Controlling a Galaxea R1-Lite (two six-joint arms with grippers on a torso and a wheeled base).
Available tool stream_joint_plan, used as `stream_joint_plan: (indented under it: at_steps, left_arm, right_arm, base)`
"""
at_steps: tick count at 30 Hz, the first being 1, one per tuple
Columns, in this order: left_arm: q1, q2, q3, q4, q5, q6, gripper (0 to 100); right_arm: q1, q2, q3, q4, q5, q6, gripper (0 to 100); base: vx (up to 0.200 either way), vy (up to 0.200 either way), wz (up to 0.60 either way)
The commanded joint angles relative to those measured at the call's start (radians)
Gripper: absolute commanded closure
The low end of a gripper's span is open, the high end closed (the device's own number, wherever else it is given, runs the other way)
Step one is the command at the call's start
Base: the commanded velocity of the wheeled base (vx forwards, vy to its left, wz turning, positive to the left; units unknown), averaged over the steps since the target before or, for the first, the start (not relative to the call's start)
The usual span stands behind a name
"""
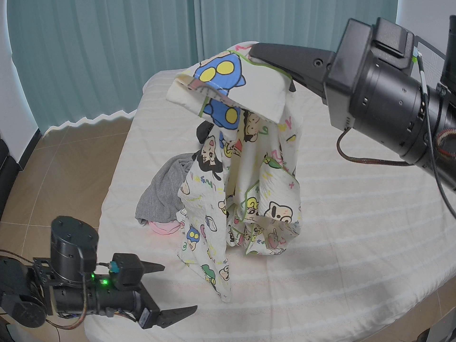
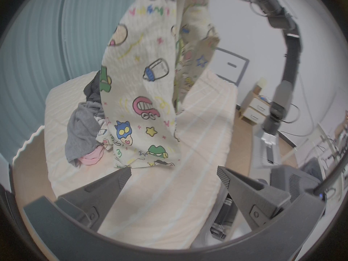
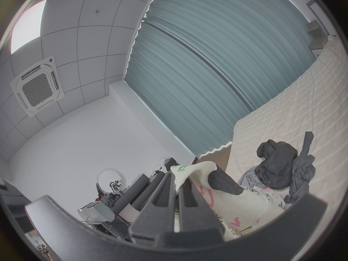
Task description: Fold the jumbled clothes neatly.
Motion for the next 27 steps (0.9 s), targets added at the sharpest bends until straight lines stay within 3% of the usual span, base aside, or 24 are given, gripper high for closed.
stream_joint_plan:
  at_steps: [1,7,13,14,18,24,27]
  left_arm:
    - [-0.108,0.166,-0.025,-0.080,0.098,-0.088,0]
    - [-0.171,0.255,-0.076,-0.096,0.190,-0.160,0]
    - [-0.266,0.340,-0.114,-0.237,0.282,-0.347,0]
    - [-0.277,0.377,-0.127,-0.267,0.331,-0.367,0]
    - [-0.287,0.472,-0.145,-0.320,0.457,-0.376,0]
    - [-0.310,0.528,-0.170,-0.379,0.483,-0.376,0]
    - [-0.326,0.568,-0.193,-0.408,0.583,-0.378,0]
  right_arm:
    - [0.006,0.041,-0.040,0.000,-0.022,0.000,100]
    - [0.000,0.032,-0.041,-0.002,-0.024,0.002,100]
    - [-0.001,0.031,-0.040,-0.002,-0.025,0.003,100]
    - [-0.003,0.029,-0.040,-0.002,-0.025,0.003,100]
    - [-0.005,0.029,-0.035,-0.002,-0.025,0.005,100]
    - [-0.009,0.024,-0.040,-0.002,-0.025,0.006,100]
    - [-0.011,0.017,-0.031,-0.002,-0.025,0.006,100]
  base:
    - [0.000,0.000,0.00]
    - [0.000,0.000,0.00]
    - [0.000,0.000,0.00]
    - [0.000,0.000,0.00]
    - [0.000,0.000,0.00]
    - [0.000,0.000,0.00]
    - [0.000,0.000,0.00]
